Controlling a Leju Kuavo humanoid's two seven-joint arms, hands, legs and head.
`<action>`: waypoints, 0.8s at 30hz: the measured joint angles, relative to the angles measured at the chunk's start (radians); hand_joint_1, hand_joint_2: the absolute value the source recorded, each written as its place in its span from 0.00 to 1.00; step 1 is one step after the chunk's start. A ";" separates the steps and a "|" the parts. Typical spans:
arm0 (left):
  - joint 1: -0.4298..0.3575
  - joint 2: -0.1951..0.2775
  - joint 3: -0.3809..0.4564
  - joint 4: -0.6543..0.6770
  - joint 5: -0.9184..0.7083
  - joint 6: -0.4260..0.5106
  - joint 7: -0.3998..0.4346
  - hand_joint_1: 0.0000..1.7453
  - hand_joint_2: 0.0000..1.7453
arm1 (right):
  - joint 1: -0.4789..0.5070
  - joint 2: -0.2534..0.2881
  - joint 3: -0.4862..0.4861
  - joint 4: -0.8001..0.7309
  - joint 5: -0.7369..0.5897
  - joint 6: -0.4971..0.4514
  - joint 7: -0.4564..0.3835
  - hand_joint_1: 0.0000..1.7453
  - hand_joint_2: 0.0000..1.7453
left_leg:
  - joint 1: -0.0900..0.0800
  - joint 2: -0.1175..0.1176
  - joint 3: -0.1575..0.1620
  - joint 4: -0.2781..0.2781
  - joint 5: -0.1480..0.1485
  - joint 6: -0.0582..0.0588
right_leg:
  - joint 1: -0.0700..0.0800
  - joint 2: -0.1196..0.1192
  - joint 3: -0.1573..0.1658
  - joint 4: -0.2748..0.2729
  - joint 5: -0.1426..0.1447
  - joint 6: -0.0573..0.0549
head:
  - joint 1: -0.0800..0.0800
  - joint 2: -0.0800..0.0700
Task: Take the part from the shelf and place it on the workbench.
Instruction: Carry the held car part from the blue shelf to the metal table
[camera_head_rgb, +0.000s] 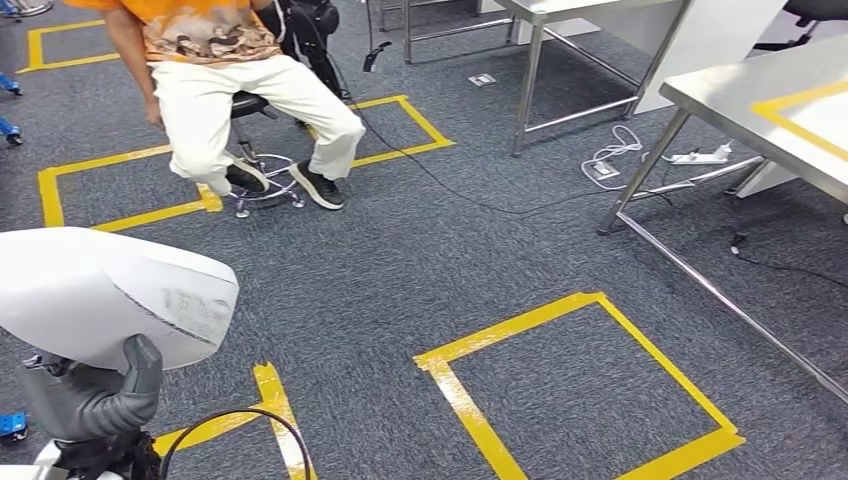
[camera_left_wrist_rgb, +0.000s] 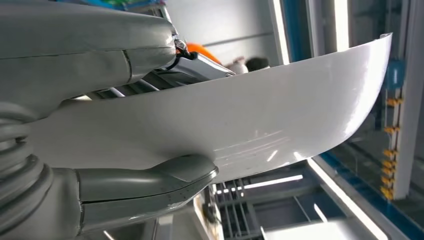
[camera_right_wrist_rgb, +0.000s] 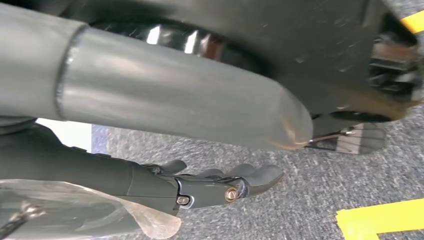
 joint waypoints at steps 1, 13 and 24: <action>0.000 0.000 0.000 0.000 0.000 0.000 0.000 1.00 1.00 | -0.001 0.000 -0.002 0.000 -0.001 0.000 0.000 0.00 0.00 | -0.001 0.009 0.002 0.000 -0.002 -0.005 | 0.004 -0.007 0.014 -0.024 0.004 -0.006 | 0.000 0.000; 0.005 0.002 0.001 0.000 0.001 -0.001 0.000 1.00 1.00 | 0.002 0.000 -0.017 0.000 -0.006 0.010 -0.002 0.00 0.00 | 0.006 -0.106 -0.068 0.173 -0.050 -0.028 | 0.000 0.142 0.031 -0.038 0.014 -0.043 | -0.009 0.000; 0.007 -0.002 0.004 0.000 0.003 -0.008 0.000 1.00 1.00 | 0.000 0.000 -0.017 0.000 -0.002 0.032 -0.018 0.00 0.00 | 0.008 -0.082 -0.006 -0.012 0.017 0.011 | -0.001 0.077 -0.125 0.199 -0.098 0.006 | 0.003 0.000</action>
